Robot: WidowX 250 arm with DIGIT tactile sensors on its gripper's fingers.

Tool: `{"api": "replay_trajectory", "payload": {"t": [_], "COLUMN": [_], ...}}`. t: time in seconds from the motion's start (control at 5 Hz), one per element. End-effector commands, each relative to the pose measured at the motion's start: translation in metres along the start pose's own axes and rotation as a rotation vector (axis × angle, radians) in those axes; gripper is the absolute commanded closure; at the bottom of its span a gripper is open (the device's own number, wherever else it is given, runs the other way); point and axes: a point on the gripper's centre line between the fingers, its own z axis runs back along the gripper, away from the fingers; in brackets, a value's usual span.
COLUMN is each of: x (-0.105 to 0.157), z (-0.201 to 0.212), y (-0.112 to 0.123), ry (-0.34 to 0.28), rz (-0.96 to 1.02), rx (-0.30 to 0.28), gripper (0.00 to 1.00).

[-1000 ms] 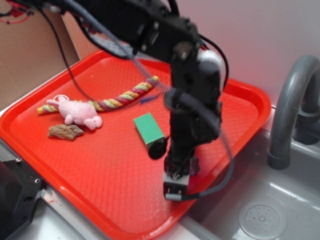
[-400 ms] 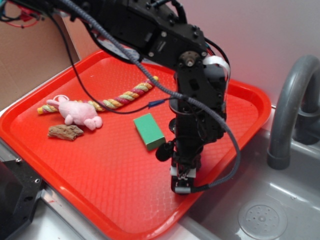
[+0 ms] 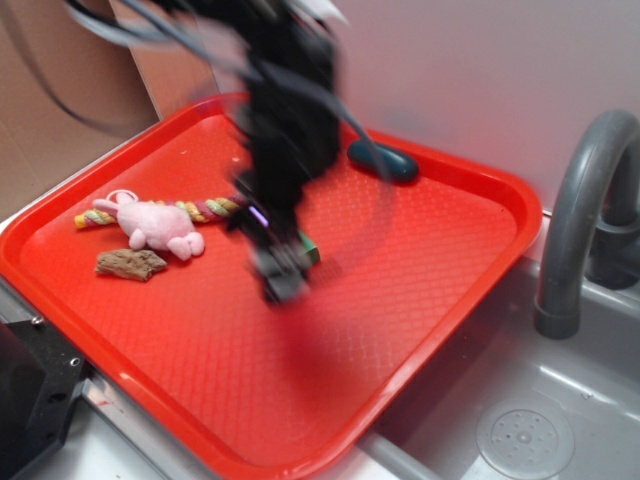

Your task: Grab the rock.

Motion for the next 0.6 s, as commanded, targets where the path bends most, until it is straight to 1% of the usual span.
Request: {"api": "replay_trajectory", "payload": {"t": [0.0, 0.2, 0.4], "x": [-0.0568, -0.0638, -0.0571], "z": [0.0678, 0.0766, 0.0675], "y": [0.0361, 0.0362, 0.0413], "ry": [-0.016, -0.147, -0.162], "rz": [0.493, 0.607, 0.531], "rx": [-0.058, -0.075, -0.086], "gripper": [1.0, 1.0, 1.0]}}
